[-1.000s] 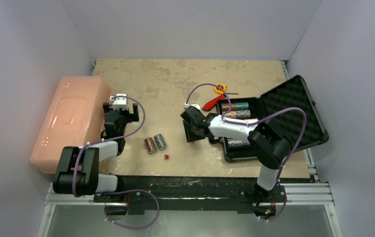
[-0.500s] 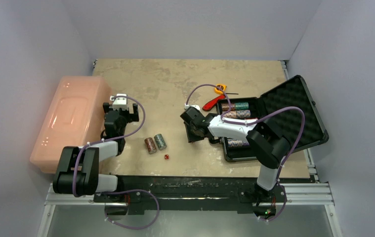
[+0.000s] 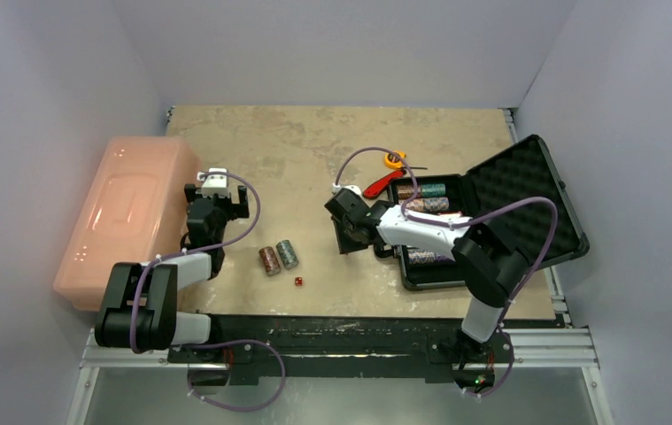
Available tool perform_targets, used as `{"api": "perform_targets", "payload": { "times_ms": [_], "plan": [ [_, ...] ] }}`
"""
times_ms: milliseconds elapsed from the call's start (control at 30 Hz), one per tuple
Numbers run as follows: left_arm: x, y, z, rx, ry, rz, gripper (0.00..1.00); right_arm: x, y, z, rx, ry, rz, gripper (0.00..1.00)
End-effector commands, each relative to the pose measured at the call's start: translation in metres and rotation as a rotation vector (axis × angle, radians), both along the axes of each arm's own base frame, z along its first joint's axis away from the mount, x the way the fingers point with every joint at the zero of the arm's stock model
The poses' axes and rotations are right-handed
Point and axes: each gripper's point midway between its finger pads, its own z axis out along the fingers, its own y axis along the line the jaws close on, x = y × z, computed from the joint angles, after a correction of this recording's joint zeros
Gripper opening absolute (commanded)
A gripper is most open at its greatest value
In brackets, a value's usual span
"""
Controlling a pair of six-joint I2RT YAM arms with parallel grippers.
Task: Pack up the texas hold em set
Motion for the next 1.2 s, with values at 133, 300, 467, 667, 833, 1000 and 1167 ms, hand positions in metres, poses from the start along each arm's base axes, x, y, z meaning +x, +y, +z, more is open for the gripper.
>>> {"api": "perform_targets", "payload": {
  "times_ms": [133, 300, 467, 667, 833, 1000, 1167],
  "plan": [
    [0.004, 0.001, 0.013, -0.015, -0.059, -0.001, 1.0, 0.017, 0.004, 0.067, 0.073, -0.139, -0.027, 0.11],
    [0.004, 0.001, 0.013, -0.016, -0.061, -0.001, 1.0, 0.027, -0.015, 0.081, 0.056, -0.169, -0.067, 0.11],
    [0.004, 0.001, 0.013, -0.016, -0.061, -0.001, 1.0, 0.047, -0.068, 0.094, 0.074, -0.199, -0.17, 0.09],
    [0.004, 0.001, 0.013, -0.015, -0.061, -0.001, 1.0, 0.063, -0.135, 0.105, 0.054, -0.252, -0.337, 0.1],
    [0.004, 0.001, 0.013, -0.016, -0.061, -0.001, 1.0, 0.074, -0.196, 0.102, 0.039, -0.276, -0.509, 0.1],
    [0.004, 0.001, 0.013, -0.016, -0.061, -0.001, 1.0, 0.078, -0.225, 0.095, 0.022, -0.276, -0.614, 0.09],
    [0.004, 0.001, 0.013, -0.016, -0.061, -0.001, 1.0, 0.082, -0.232, 0.083, 0.017, -0.253, -0.68, 0.09]
  ]
}}
